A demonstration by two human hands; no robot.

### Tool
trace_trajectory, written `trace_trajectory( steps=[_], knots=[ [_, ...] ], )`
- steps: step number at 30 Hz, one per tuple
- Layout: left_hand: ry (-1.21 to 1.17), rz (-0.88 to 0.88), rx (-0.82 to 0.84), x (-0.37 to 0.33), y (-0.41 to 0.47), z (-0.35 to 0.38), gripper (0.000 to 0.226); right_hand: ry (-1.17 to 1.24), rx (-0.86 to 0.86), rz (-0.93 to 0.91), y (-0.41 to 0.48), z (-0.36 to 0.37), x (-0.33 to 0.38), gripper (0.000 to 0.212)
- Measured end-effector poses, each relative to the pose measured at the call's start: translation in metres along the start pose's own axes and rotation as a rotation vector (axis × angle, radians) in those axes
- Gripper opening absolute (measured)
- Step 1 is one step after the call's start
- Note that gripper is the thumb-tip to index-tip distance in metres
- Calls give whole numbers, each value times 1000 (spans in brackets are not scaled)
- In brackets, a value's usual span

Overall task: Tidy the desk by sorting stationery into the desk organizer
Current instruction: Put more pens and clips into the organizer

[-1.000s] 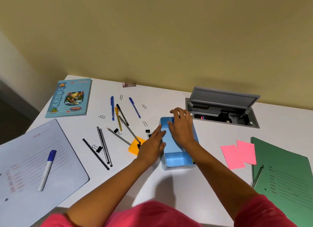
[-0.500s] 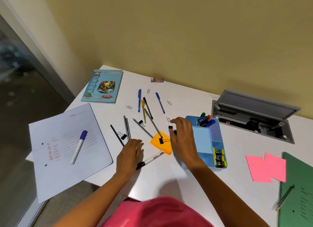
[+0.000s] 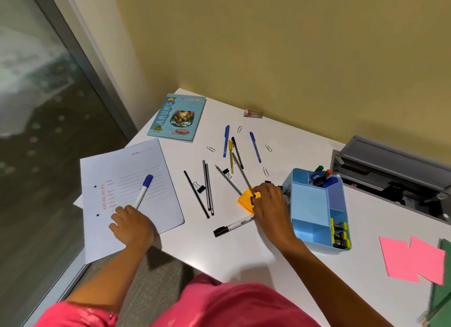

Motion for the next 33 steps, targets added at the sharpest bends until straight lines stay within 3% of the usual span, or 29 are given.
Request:
trace_trajectory(
  steps=[3, 6, 12, 17, 24, 28, 33],
  knots=[
    [50, 28, 24, -1, 2, 1, 23, -14, 18, -8, -2, 1, 0, 33],
    [21, -3, 37, -6, 5, 0, 23, -42, -8, -27, -2, -1, -1, 21],
    [-272, -107, 41, -43, -25, -5, 28, 50, 9, 34, -3, -5, 0, 20],
    [-492, 185, 121, -100, -81, -20, 10, 239, 34, 176, -2, -8, 1, 19],
    [-587, 715, 260, -168, -149, -27, 4, 609, -156, 472, 11, -41, -2, 33],
    [-537, 915, 344, -190, -173, -26, 9, 572, -219, 577, 13, -58, -18, 25],
    [-603, 1031, 442, -206, -185, -17, 11, 572, -292, 617, 7, -74, -41, 26]
  ],
)
Point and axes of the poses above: each hand's wrist, its own y-axis towards the middle knuckle, its own z-axis out of the palm, x = y × z, the point moved 3 cm from there along y, towards the middle knuckle, and after that the axes turned 12 degrees about -y, right-handed, at the moved point
